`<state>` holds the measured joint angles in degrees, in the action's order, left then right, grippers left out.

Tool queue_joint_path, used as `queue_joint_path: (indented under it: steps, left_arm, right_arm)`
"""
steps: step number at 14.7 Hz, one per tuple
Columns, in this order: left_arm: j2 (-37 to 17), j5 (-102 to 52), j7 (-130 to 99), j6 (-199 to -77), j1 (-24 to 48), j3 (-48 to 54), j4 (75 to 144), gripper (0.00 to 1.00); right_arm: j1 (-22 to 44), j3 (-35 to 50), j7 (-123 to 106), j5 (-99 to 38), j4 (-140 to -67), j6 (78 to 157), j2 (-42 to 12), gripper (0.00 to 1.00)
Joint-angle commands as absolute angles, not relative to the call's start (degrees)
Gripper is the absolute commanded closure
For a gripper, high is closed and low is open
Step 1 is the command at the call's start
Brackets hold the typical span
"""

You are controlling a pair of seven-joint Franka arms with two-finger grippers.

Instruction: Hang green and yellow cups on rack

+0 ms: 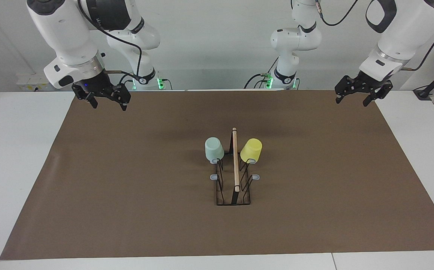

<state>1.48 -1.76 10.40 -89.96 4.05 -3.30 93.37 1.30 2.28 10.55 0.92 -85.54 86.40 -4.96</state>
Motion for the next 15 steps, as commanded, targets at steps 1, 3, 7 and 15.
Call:
queue_joint_path:
  steps: [1,3,7,15]
  left_arm:
    - [1.85,-0.97,10.55,-89.47,4.13,-3.34,93.52,0.0]
    - [1.85,-0.97,10.55,-89.47,4.13,-3.43,93.52,0.0]
    - [1.76,-0.97,10.55,-89.47,4.13,-3.34,93.52,0.0]
    - [1.85,-0.97,10.55,-89.47,4.13,-3.34,93.52,0.0]
  right_arm:
    - [-1.13,2.64,8.97,0.97,-96.19,94.62,0.86,0.0]
    - [-1.49,2.81,8.96,0.7,-105.34,102.19,4.82,0.0]
    - [-2.54,3.16,8.35,0.35,-106.26,103.01,4.75,0.0]
    - [-2.99,3.16,8.0,0.7,-96.62,99.07,-1.39,0.0]
